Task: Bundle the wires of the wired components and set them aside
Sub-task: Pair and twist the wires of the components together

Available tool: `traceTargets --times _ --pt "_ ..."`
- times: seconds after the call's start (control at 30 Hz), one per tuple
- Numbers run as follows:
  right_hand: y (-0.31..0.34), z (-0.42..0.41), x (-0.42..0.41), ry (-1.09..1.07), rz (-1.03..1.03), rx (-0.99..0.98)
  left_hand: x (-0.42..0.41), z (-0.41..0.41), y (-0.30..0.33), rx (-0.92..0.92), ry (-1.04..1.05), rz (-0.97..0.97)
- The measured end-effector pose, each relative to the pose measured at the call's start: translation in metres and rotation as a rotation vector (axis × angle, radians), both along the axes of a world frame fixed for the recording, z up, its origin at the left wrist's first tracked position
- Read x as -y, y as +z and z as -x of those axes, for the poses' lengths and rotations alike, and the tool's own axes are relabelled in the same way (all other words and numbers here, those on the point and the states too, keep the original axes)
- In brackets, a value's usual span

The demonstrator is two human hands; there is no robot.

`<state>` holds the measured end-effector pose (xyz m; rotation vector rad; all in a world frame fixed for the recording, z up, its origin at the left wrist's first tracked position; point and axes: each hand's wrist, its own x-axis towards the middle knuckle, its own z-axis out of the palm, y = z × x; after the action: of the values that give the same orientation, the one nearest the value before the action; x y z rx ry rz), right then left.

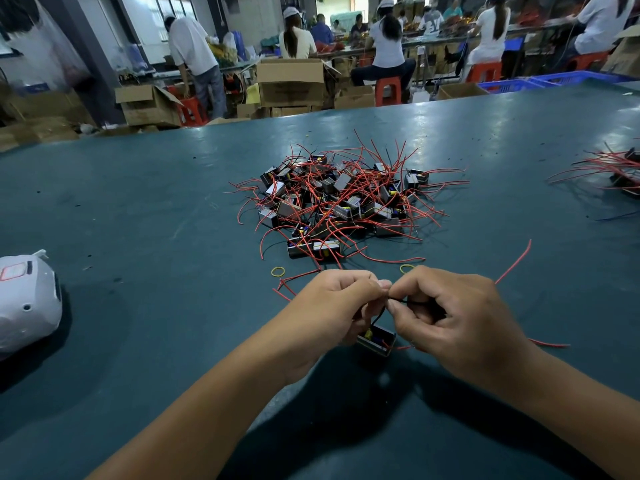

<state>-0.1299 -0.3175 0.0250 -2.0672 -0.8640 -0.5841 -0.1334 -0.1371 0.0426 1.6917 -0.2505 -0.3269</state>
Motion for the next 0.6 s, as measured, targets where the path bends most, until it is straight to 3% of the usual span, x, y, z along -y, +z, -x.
traceTargets --times 0.3,0.43,0.6 --pt "-0.003 0.002 -0.003 0.013 0.024 0.02 0.003 0.001 0.0 -0.139 0.04 0.011" --pt "-0.006 -0.002 0.0 -0.04 -0.081 -0.066 -0.004 -0.004 0.001 0.144 0.106 -0.109" --pt "-0.005 -0.007 0.003 -0.049 -0.127 -0.107 -0.013 -0.006 -0.002 0.341 -0.05 -0.281"
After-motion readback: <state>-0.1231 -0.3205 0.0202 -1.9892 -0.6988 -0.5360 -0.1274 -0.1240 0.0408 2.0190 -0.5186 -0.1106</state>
